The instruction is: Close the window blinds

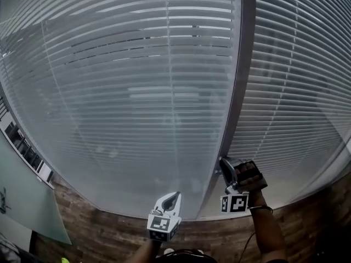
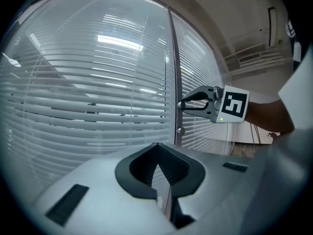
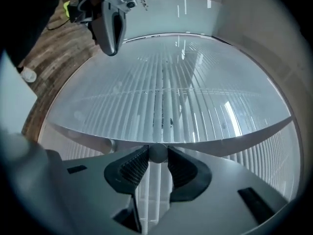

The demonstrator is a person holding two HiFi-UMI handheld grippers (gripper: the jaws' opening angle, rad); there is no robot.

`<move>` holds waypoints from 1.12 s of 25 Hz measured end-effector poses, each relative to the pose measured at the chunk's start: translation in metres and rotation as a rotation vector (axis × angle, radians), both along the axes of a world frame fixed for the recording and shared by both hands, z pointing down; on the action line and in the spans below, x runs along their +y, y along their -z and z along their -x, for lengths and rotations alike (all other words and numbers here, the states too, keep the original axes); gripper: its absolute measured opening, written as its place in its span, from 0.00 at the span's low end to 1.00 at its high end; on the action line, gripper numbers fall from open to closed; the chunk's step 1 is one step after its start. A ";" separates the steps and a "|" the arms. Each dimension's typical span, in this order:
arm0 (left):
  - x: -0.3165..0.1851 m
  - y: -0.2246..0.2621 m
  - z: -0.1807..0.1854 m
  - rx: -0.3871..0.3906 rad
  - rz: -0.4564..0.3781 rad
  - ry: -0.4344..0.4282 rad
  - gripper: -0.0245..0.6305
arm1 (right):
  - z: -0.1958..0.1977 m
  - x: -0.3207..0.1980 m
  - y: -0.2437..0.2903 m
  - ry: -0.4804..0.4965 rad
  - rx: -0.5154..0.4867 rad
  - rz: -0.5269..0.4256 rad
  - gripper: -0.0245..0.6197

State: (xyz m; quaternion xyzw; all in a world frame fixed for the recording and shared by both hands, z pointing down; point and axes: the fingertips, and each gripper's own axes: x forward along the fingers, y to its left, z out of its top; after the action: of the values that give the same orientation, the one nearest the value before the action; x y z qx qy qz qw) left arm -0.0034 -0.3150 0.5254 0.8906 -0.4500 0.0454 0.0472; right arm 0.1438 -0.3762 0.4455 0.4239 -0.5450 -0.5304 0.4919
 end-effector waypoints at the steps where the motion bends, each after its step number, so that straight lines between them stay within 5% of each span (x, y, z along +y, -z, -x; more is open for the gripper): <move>1: 0.001 0.002 -0.002 0.001 -0.003 -0.002 0.04 | 0.000 0.000 0.000 0.002 0.018 0.002 0.23; 5: 0.005 0.002 -0.006 0.001 -0.006 -0.016 0.04 | -0.001 0.000 -0.001 -0.011 0.011 -0.008 0.23; 7: 0.006 0.002 -0.006 0.002 -0.007 -0.014 0.04 | -0.002 0.001 0.001 -0.018 -0.093 -0.007 0.23; 14: 0.009 -0.003 0.006 -0.001 0.012 0.024 0.04 | -0.011 0.017 0.013 -0.031 -0.797 0.005 0.24; 22: 0.008 -0.004 0.023 0.010 0.019 0.068 0.04 | -0.018 0.008 0.009 -0.013 -1.531 0.186 0.28; 28: 0.008 -0.001 0.037 0.012 0.021 0.112 0.04 | -0.021 0.003 0.009 -0.074 -1.600 0.158 0.29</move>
State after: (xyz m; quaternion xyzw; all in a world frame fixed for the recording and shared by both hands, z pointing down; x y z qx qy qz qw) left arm -0.0400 -0.3068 0.5264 0.8636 -0.4986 0.0422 0.0617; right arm 0.1648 -0.3729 0.4361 0.6570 -0.7538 -0.0093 -0.0018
